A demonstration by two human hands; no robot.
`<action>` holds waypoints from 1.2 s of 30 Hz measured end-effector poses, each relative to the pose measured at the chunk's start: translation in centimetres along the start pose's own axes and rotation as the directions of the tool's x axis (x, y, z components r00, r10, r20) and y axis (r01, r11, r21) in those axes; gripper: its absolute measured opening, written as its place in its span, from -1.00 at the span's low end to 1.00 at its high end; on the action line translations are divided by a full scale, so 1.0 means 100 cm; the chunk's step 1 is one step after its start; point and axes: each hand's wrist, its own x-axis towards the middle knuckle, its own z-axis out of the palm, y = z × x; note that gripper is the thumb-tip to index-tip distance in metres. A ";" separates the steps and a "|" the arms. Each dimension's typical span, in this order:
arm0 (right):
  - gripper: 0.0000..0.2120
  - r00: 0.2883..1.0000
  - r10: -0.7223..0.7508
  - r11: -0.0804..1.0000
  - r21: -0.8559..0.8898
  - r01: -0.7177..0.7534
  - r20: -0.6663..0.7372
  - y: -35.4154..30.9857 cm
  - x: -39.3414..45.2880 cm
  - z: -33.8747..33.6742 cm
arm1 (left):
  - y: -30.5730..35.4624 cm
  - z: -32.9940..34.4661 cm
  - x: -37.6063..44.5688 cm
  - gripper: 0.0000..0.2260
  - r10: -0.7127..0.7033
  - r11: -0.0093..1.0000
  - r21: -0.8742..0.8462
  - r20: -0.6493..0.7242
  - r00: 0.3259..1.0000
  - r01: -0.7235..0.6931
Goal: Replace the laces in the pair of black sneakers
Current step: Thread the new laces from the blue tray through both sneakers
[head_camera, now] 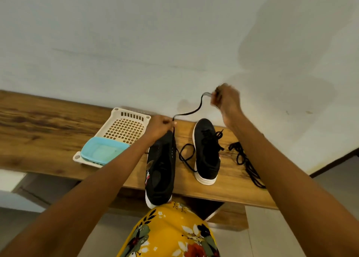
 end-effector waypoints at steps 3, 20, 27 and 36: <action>-0.87 0.974 0.057 0.870 -0.490 0.059 0.219 0.042 -0.020 -0.010 | 0.045 -0.016 0.005 -0.80 0.030 0.990 -0.134 -0.111 0.993 -0.045; -0.91 0.999 0.043 0.881 -0.472 -0.037 0.003 0.074 -0.044 0.009 | -0.002 -0.014 -0.045 -0.55 -0.241 0.903 0.395 0.148 0.959 0.166; -0.89 0.989 0.075 0.768 -0.640 0.025 0.129 0.116 -0.048 0.016 | -0.050 0.004 -0.056 -0.92 -0.308 0.898 0.338 0.029 0.951 0.281; -0.81 0.903 0.146 0.599 -0.762 0.245 0.405 0.161 -0.065 0.065 | -0.070 -0.030 -0.067 -0.76 -0.474 0.807 -0.301 0.180 0.862 0.507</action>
